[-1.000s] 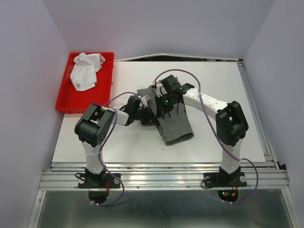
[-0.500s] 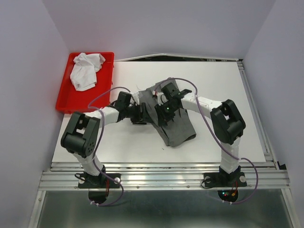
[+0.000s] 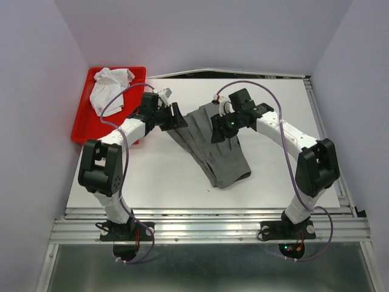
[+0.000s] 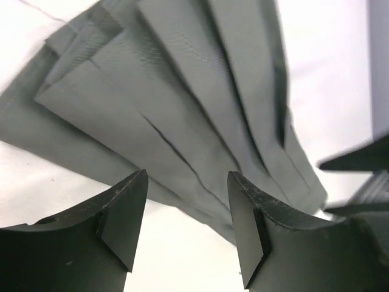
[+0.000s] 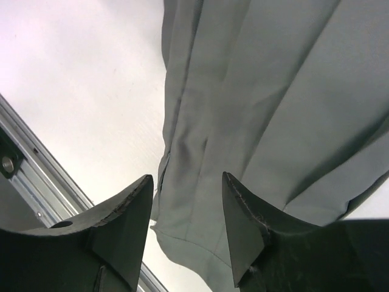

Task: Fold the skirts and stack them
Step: Fold the skirt

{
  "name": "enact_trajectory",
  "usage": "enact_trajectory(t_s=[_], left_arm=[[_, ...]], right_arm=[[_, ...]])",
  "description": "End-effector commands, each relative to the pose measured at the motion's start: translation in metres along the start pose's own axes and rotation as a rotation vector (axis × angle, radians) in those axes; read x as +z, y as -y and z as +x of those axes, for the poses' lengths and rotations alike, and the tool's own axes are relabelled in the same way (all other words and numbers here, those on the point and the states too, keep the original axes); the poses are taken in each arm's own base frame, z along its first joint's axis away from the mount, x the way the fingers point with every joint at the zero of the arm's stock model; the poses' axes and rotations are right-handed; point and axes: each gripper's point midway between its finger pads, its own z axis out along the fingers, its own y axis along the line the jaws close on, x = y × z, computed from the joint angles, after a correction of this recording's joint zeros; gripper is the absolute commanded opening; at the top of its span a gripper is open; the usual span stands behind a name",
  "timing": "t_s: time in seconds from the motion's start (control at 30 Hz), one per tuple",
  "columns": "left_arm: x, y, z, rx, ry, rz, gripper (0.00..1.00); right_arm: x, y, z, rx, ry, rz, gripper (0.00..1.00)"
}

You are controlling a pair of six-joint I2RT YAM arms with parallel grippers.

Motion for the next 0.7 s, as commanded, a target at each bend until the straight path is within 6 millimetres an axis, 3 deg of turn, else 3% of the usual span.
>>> enact_trajectory(t_s=[0.0,0.1,0.17,0.27,0.47,0.53,0.67], left_arm=[[0.02,-0.027,-0.002,-0.057,-0.015,-0.114,0.66],[0.026,-0.033,0.001,-0.08,-0.012,-0.13,0.66],[0.029,-0.036,0.0,-0.095,-0.001,-0.135,0.66],[0.034,-0.039,-0.003,-0.106,0.004,-0.147,0.66],[0.052,-0.051,0.0,-0.138,-0.015,-0.161,0.66],[0.059,-0.054,0.001,-0.152,-0.022,-0.165,0.66],[0.066,-0.058,-0.002,-0.167,-0.017,-0.162,0.65]], right_arm=[[0.003,-0.015,0.032,-0.014,-0.119,-0.087,0.57],[0.006,-0.015,0.046,0.007,-0.15,-0.097,0.59],[0.01,-0.002,0.063,0.009,-0.183,-0.044,0.57],[0.011,0.019,0.069,0.015,-0.17,0.04,0.56],[-0.013,0.054,0.04,0.025,-0.06,0.141,0.53],[-0.028,0.078,0.032,0.058,-0.019,0.186,0.52],[-0.048,0.102,0.036,0.068,0.002,0.246,0.52]])
